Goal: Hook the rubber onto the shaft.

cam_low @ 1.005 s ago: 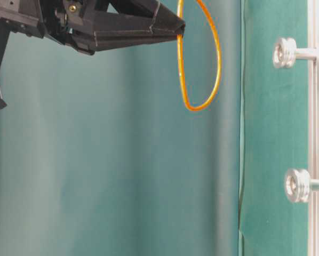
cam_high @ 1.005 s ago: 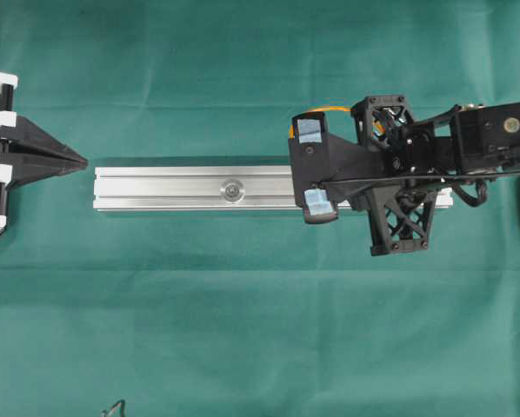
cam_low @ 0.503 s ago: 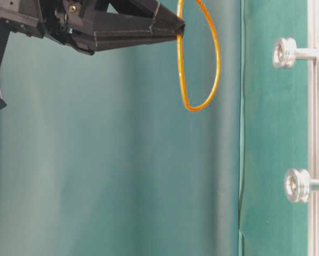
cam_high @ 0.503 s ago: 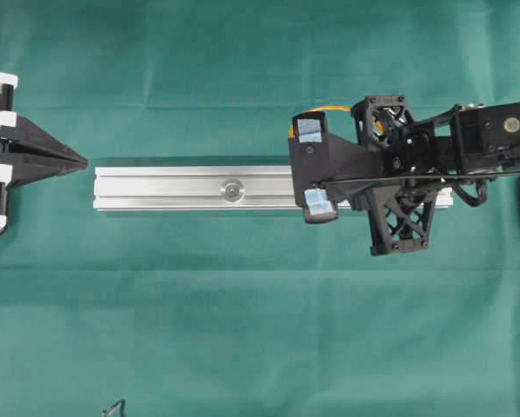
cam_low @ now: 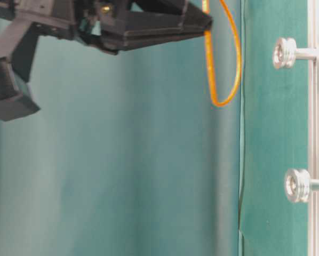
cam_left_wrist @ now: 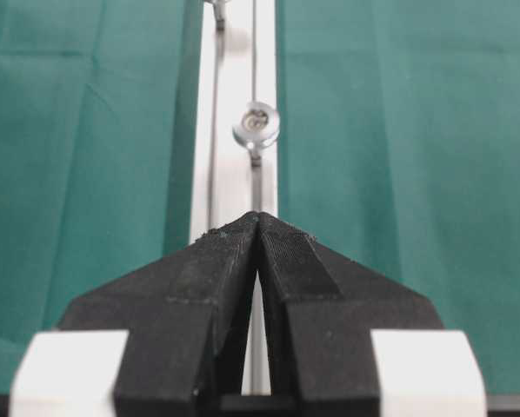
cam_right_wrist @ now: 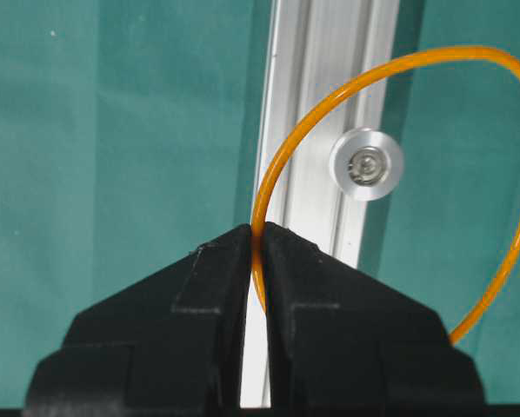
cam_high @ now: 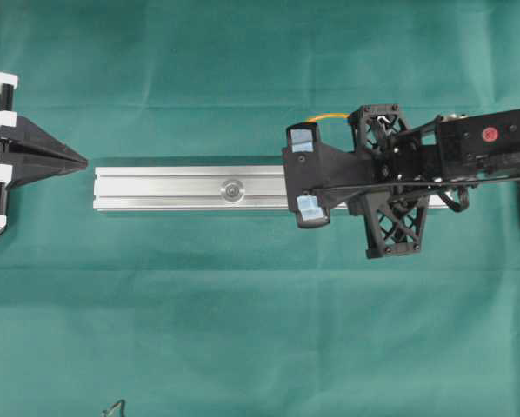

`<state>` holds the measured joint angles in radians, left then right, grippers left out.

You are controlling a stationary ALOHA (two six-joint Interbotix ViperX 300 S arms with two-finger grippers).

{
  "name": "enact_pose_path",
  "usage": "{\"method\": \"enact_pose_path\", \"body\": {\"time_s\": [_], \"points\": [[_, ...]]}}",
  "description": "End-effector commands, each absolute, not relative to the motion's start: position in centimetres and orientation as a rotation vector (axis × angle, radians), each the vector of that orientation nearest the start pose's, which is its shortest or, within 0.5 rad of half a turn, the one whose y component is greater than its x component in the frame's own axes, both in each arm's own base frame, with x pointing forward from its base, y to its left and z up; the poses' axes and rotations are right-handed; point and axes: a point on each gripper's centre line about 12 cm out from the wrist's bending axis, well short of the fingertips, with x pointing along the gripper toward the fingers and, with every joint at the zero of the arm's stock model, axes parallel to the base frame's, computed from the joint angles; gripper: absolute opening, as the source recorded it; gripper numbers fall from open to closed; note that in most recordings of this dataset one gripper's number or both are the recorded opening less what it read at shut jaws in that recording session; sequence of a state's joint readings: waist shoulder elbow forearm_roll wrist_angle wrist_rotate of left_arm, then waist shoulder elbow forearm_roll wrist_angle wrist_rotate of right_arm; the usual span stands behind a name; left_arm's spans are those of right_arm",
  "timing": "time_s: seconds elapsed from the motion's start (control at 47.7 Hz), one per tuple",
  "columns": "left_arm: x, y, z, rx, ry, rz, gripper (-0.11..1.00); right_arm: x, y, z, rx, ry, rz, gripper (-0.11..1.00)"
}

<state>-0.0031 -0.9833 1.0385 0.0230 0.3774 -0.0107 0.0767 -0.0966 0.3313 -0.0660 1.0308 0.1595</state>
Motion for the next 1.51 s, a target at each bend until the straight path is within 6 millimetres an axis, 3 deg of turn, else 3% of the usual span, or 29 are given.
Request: {"method": "enact_pose_path", "body": {"time_s": [0.0,0.67,1.487], "points": [[19.4,0.0,28.7,0.016,0.406,0.002,0.00,35.8,2.1,25.2,0.038,1.223,-0.056,0.07],[19.4,0.0,28.6,0.016,0.411,0.002,0.00,35.1,2.4,22.5,0.073,1.222,-0.039,0.07],[19.4,0.0,28.6,0.016,0.411,0.002,0.00,35.6,3.0,22.7,0.068,1.215,-0.024,0.07]]}}
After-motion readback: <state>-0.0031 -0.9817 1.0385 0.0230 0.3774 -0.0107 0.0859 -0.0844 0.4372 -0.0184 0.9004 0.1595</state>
